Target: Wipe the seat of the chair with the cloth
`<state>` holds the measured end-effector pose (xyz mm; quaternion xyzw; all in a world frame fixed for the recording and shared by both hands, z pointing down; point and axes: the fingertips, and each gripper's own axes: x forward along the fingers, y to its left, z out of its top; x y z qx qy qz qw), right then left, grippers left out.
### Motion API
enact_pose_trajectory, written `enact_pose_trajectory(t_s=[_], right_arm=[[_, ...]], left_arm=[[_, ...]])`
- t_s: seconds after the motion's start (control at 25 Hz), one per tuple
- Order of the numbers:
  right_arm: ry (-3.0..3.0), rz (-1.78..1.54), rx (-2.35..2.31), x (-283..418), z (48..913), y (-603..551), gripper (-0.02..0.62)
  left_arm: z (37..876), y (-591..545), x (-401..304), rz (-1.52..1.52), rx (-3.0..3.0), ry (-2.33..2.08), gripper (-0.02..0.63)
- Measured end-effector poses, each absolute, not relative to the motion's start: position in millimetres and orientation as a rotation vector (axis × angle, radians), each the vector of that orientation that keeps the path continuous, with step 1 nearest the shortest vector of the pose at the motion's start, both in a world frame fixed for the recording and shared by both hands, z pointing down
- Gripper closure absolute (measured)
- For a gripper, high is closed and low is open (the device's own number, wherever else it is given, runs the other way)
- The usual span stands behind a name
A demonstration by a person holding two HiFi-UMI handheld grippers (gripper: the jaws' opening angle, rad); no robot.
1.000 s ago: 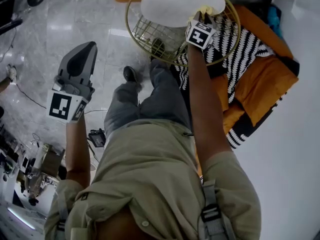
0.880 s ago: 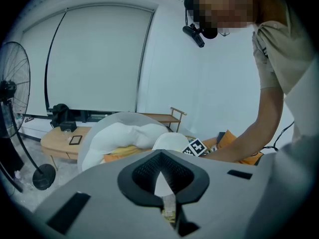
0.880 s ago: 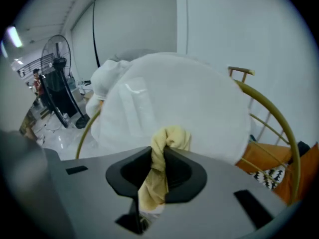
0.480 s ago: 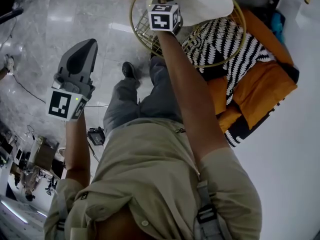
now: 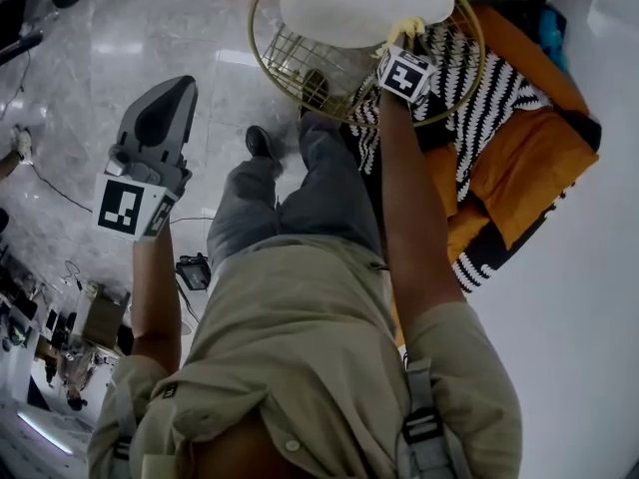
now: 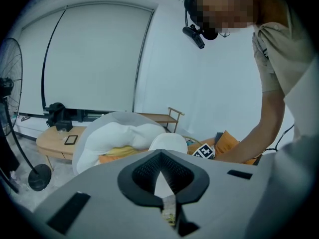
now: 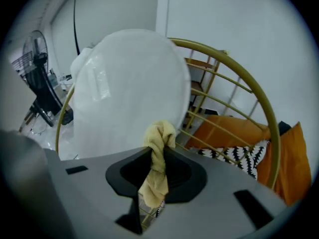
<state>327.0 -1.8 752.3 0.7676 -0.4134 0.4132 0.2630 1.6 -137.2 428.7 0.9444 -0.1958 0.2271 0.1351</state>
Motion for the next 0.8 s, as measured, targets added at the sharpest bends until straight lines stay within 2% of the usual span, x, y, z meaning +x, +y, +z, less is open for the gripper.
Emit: enact_pose_trajectory(t_s=[0.16,0.4,0.6,0.8], right_arm=[[-1.077,1.105,2.094,343,754,15,0.515],[-1.159,1.079,2.067,318,752,-21,0.515],[-1.327,1.085,1.995,255,753,-88,0.515],[-1.605,1.035,1.824,162,753,-163,0.515]], left_arm=[[432,-138,14,0.636,2.741,-0.525,0.592],[434,-138,4,0.671,2.729,-0.554,0.591],[444,-142,-17,0.680,2.695,-0.603,0.591],[453,-145,-35,0.672,2.664,-0.644,0.591]])
